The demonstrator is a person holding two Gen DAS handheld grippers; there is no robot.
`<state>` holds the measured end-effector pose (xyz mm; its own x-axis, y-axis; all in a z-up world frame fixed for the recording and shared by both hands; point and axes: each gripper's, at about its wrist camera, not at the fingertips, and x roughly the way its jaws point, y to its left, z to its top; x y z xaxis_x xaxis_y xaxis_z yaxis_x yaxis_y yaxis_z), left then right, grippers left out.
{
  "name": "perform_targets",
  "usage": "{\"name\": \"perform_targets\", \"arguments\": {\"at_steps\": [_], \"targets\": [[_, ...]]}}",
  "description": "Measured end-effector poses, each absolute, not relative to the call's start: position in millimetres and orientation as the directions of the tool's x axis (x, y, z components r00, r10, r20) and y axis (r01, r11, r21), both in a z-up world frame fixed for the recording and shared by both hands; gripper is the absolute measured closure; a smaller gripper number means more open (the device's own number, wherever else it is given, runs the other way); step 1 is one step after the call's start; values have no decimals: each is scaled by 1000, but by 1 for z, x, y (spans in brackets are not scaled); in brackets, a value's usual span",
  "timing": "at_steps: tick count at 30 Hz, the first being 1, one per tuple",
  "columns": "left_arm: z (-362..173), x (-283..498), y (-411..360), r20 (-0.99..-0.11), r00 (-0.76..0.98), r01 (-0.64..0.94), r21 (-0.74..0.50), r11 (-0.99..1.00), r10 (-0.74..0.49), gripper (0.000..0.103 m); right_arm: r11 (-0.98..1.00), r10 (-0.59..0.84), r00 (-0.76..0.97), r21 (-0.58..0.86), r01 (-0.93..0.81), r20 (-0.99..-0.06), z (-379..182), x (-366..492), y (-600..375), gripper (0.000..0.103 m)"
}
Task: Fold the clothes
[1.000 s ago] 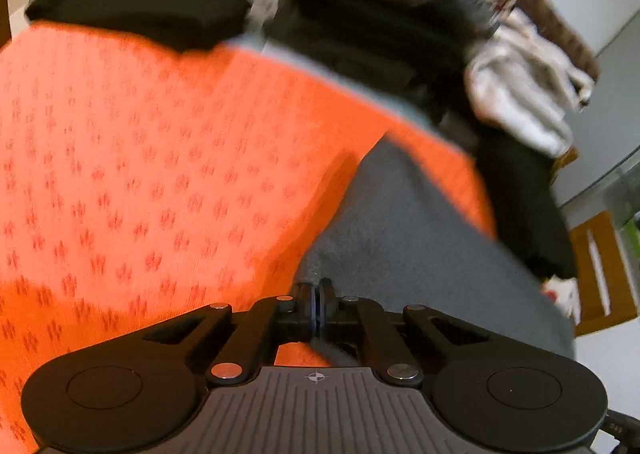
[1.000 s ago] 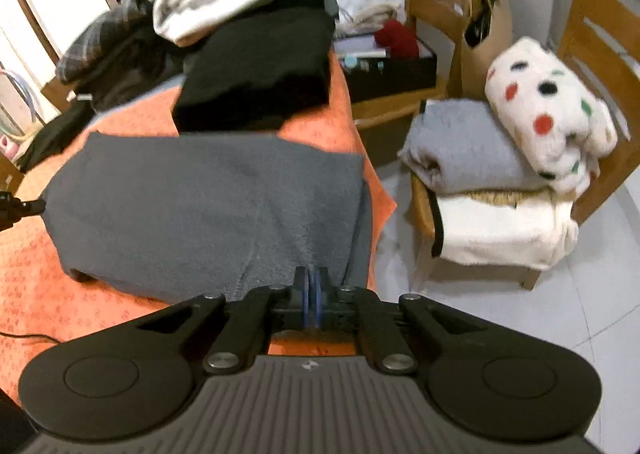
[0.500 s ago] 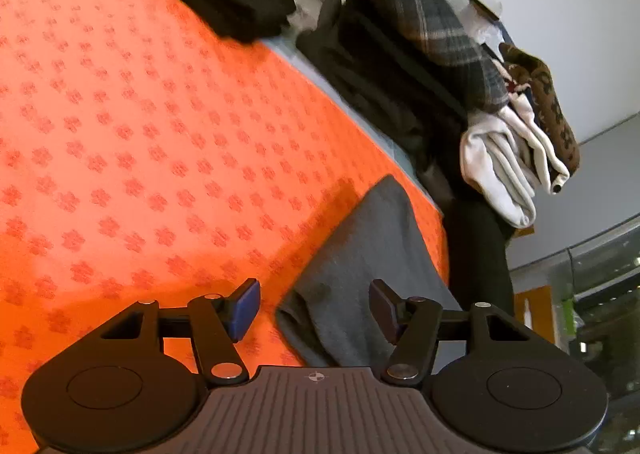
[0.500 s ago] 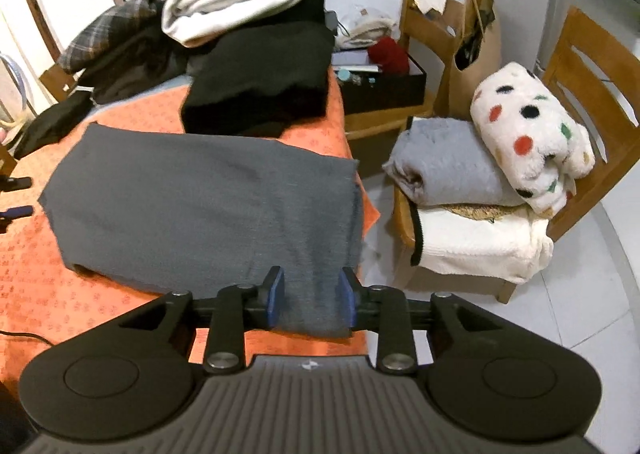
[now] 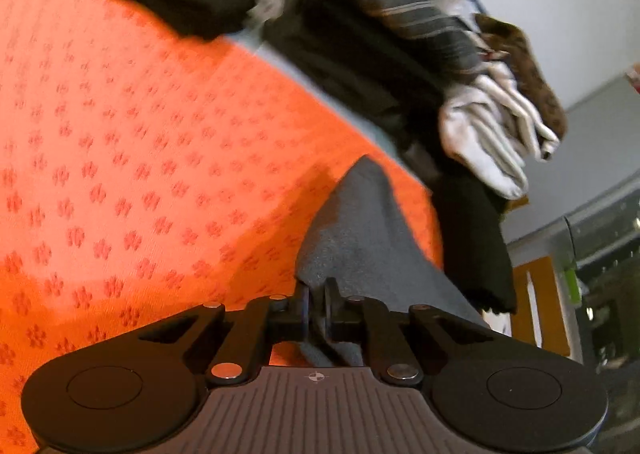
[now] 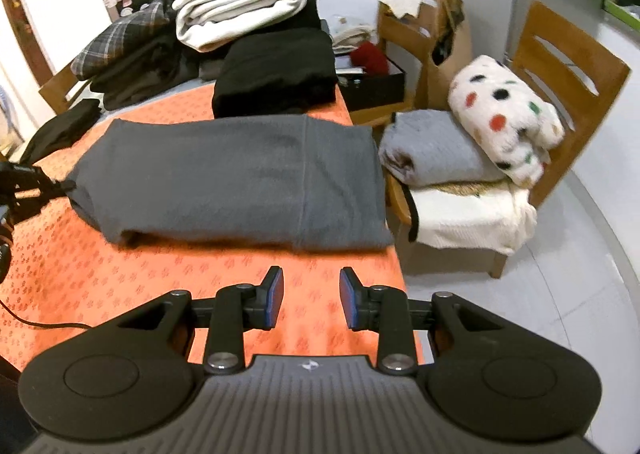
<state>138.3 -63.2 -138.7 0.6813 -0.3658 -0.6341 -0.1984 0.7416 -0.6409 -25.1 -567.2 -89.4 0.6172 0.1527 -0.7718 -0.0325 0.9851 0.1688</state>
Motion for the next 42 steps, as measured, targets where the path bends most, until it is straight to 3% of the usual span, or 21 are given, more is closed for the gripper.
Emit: {"name": "perform_targets", "arguments": {"at_steps": [11,20,27,33,39,41,42], "targets": [[-74,82,-34,-613,662,-28,-596,802,-432,94,980,159,649,199,-12,-744,-74,-74,-469,68],[-43,20,15,-620,601,96,-571,816,-504,94,971,234,678,199,-131,-696,-57,-93,-357,68],[-64,-6,57,-692,487,82,-571,817,-533,92,959,284,665,199,-204,-691,-48,-105,-287,67],[-77,-20,93,-644,444,124,-645,754,-623,88,950,311,634,209,-233,-708,-52,-101,-255,67],[-79,-16,97,-658,477,230,-547,805,-583,88,946,325,635,238,-222,-701,-65,-77,-230,67],[-83,-11,95,-667,483,253,-514,820,-567,88,945,327,632,246,-215,-703,-75,-66,-222,71],[-86,-7,95,-671,486,249,-508,824,-560,87,946,324,625,247,-210,-710,-83,-61,-219,80]]}}
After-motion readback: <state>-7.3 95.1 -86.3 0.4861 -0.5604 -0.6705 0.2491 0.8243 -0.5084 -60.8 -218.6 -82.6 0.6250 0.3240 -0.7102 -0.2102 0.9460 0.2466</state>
